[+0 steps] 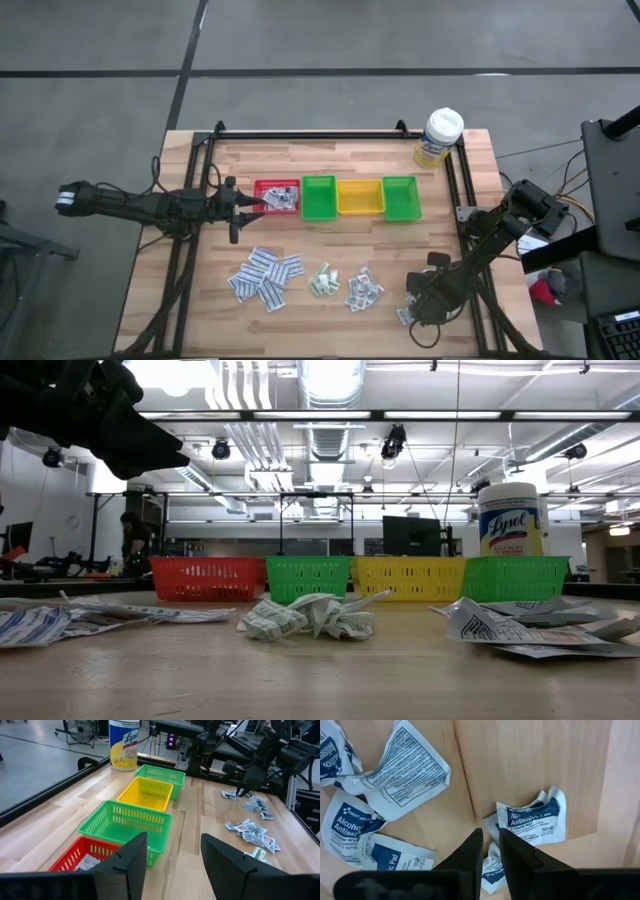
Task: Pick & Place First Aid Supplies
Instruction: Put the alcohol pad into the red basket
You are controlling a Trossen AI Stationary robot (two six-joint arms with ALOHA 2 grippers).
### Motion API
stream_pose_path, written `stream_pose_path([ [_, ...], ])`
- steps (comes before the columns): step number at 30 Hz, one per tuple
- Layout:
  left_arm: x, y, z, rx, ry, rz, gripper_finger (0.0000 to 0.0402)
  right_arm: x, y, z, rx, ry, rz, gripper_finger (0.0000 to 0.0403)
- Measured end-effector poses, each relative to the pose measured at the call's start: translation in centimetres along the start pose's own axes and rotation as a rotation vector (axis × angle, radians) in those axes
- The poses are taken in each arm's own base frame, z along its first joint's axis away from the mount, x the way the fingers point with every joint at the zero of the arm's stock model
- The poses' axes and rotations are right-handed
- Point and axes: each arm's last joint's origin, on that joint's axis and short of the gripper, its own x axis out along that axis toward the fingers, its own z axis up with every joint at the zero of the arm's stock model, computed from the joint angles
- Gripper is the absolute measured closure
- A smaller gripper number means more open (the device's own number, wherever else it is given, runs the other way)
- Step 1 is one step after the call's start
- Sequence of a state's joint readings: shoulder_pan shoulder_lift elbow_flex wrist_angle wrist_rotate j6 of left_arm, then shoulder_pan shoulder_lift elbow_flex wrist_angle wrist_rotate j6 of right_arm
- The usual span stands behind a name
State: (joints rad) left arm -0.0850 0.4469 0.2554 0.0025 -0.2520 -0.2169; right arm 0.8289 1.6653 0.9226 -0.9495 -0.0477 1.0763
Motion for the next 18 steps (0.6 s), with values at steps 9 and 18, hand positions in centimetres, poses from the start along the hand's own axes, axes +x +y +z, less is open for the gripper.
stream_pose_path([
  [9, 0.00, 0.00, 0.00, 0.000, 0.000, 0.000, 0.0223, -0.03, -0.42, -0.10, 0.004, -0.016, -0.056, 0.0345],
  [18, 0.00, 0.00, 0.00, 0.000, 0.000, 0.000, 0.0223, -0.06, -0.33, -0.04, -0.013, -0.023, -0.049, 0.0344],
])
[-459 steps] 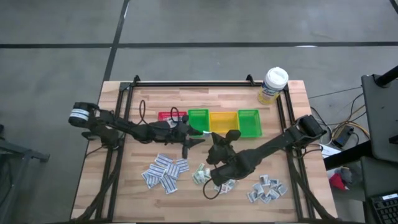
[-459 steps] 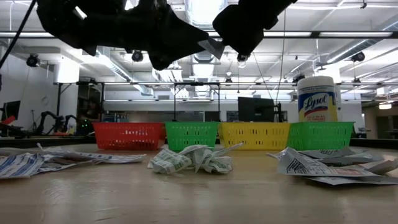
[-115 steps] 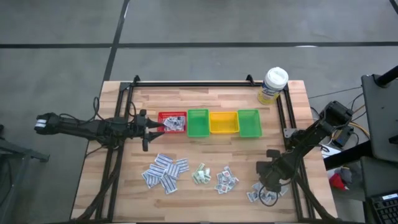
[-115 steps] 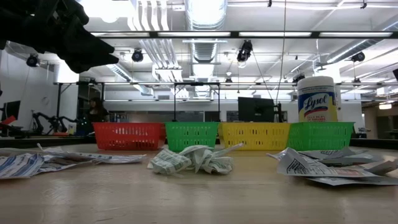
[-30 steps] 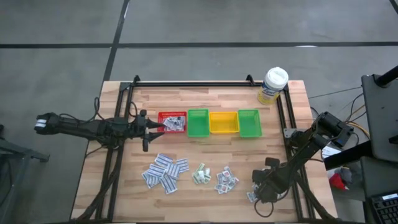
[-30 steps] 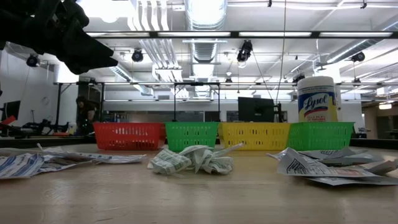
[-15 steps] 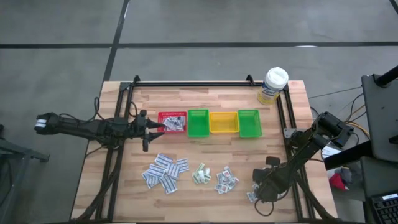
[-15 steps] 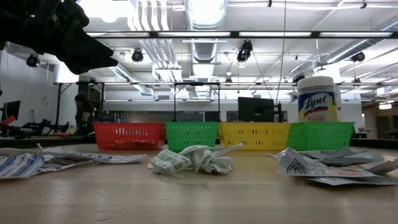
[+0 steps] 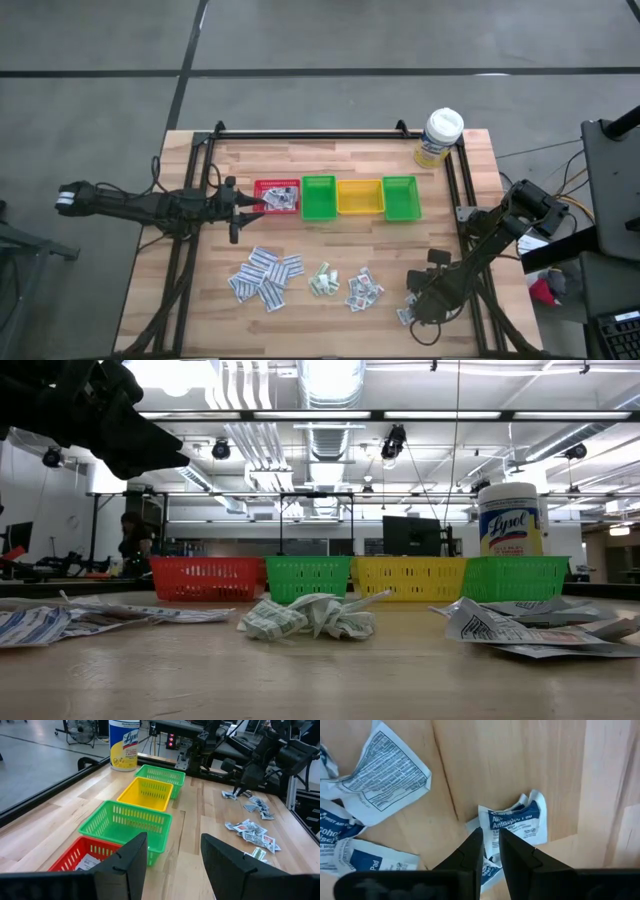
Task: Pick & Place First Aid Supplies
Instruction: Put the alcohol pad into the red basket
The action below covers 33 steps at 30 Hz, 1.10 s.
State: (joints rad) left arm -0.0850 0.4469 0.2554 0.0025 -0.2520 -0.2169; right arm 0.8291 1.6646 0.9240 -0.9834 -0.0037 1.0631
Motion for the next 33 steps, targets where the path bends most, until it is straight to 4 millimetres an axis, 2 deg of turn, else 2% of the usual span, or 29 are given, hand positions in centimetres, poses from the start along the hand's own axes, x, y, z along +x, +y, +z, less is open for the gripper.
stream_pose_path([
  [6, 0.00, 0.00, 0.00, 0.000, 0.000, 0.000, 0.0223, -0.60, 0.37, 0.21, -0.023, -0.016, 0.019, 0.0344],
  [33, 0.00, -0.01, -0.04, 0.012, 0.005, -0.004, 0.0223, -0.14, 0.33, -0.08, 0.024, 0.006, 0.030, 0.0344],
])
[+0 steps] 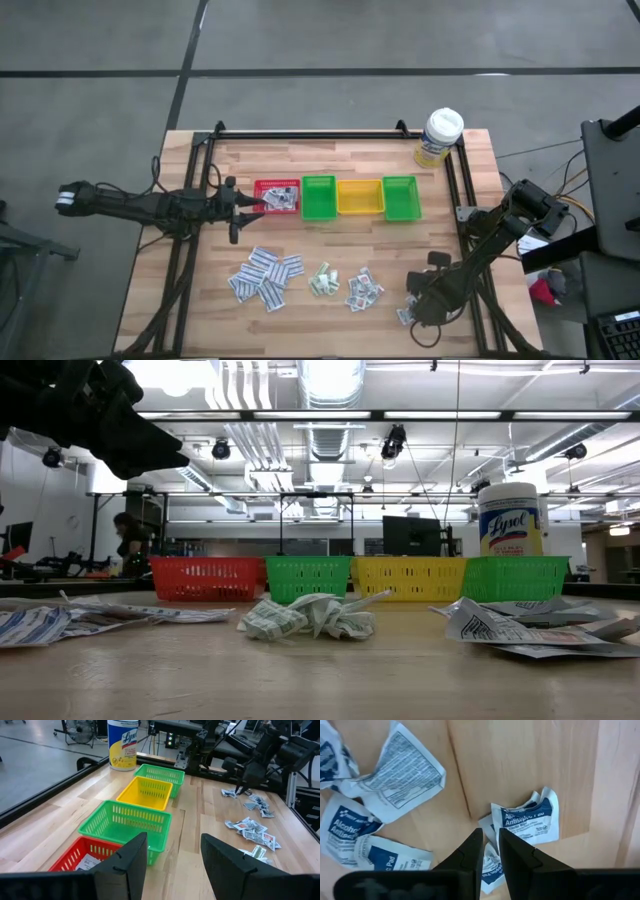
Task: Pick & Place First Aid Supplies
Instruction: Put the alcohol pad into the red basket
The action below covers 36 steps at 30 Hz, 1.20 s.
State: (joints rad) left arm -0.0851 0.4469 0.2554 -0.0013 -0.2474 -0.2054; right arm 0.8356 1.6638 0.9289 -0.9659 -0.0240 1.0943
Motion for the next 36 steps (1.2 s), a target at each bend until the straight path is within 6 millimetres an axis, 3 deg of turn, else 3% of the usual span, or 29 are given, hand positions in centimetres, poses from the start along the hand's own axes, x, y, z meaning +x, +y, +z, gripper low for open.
stream_pose_path([
  [36, 0.00, 0.00, 0.00, 0.010, 0.000, 0.000, 0.0223, 0.21, -0.34, -0.06, 0.065, -0.019, -0.038, 0.0344],
])
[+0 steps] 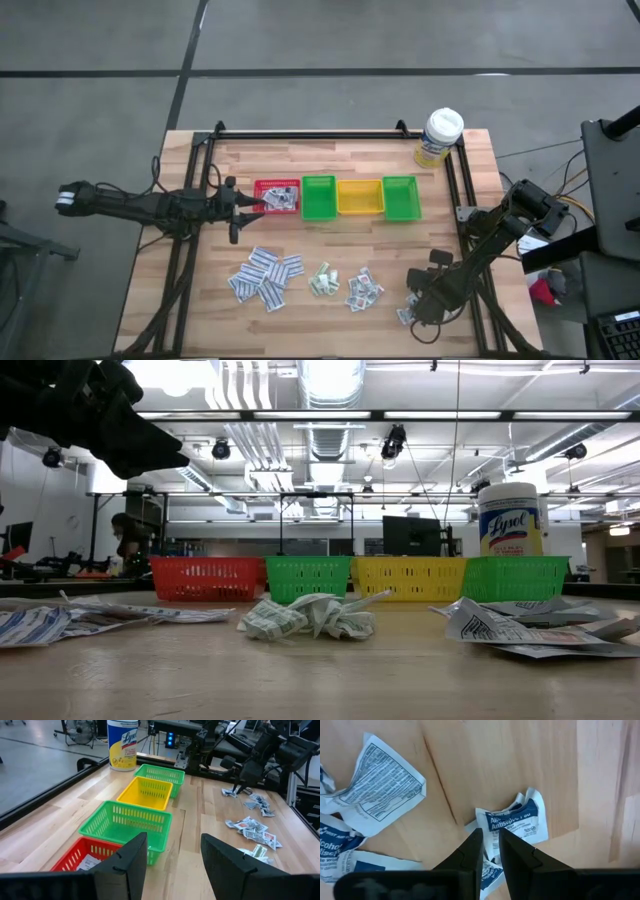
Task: Pick & Place First Aid Supplies
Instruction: Put the alcohol pad into the red basket
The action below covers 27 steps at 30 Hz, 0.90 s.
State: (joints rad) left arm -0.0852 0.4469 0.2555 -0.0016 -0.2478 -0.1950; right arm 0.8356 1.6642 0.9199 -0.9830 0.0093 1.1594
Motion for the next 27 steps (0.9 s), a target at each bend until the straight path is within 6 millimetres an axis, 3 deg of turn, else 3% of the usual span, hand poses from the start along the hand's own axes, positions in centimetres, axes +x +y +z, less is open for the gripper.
stream_pose_path([
  [9, 0.00, 0.00, 0.00, 0.002, 0.000, 0.000, 0.0223, -0.40, 0.79, 0.32, -0.026, -0.021, 0.071, 0.0344],
  [27, 0.00, 0.00, 0.01, 0.010, 0.000, 0.000, 0.0223, -0.16, 0.43, 0.25, -0.005, -0.037, 0.032, 0.0344],
])
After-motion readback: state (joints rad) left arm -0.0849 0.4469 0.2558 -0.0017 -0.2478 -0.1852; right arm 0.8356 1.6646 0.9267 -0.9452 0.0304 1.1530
